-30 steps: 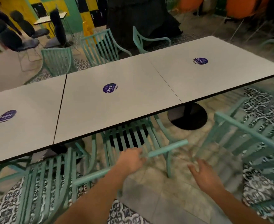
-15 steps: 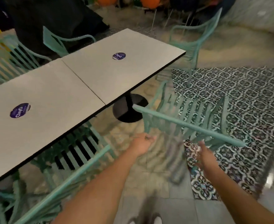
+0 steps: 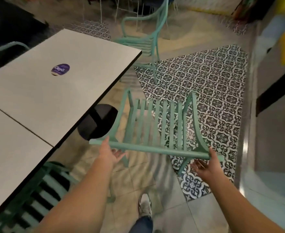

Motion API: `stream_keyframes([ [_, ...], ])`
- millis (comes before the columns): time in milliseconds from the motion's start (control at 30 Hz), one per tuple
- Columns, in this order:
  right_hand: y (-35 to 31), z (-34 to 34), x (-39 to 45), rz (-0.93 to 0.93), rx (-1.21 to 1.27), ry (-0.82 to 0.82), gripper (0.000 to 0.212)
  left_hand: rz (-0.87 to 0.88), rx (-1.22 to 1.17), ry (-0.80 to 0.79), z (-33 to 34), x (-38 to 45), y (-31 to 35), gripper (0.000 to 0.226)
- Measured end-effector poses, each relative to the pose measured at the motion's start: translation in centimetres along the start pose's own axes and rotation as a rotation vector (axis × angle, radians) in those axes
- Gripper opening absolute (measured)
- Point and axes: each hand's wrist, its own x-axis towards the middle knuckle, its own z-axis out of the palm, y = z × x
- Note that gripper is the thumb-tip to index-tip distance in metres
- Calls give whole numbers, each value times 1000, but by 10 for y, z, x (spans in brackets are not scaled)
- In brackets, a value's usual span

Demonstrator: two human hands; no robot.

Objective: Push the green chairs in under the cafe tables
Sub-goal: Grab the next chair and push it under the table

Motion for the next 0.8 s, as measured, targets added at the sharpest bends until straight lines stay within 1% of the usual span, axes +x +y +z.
stream_keyframes([
  [67, -5, 10, 10, 42, 30, 28, 38, -28, -53, 22, 2, 13, 13, 62],
  [133, -6, 18, 20, 56, 92, 62, 36, -44, -53, 63, 4, 24, 23, 60],
  [167, -5, 19, 25, 60, 127, 86, 37, -51, -37, 86, 5, 26, 27, 53],
  [233, -6, 19, 32, 64, 170, 112, 39, -67, -5, 109, 11, 27, 32, 31],
  [300, -12, 21, 39, 56, 177, 136, 39, -89, 18, 134, 15, 33, 33, 13],
  [367, -21, 21, 44, 67, 153, 162, 25, -94, 28, 137, 18, 35, 31, 7],
  [400, -25, 21, 46, 78, 139, 179, 22, -87, 25, 138, 20, 34, 30, 5],
  [467, -35, 20, 48, 90, 121, 181, 19, -91, -3, 130, 25, 30, 25, 5],
  [533, -48, 23, 47, 88, 105, 152, 10, -97, -23, 113, 30, 25, 16, 9],
  [600, -64, 26, 47, 77, 93, 121, 11, -101, -67, 107, 34, 21, 4, 3],
  [700, -90, 29, 59, 84, 65, 72, 13, -74, -112, 133, 40, 18, -18, 4],
  [800, -116, 32, 77, 112, 27, 55, 17, -78, -128, 182, 54, 10, -34, 10],
])
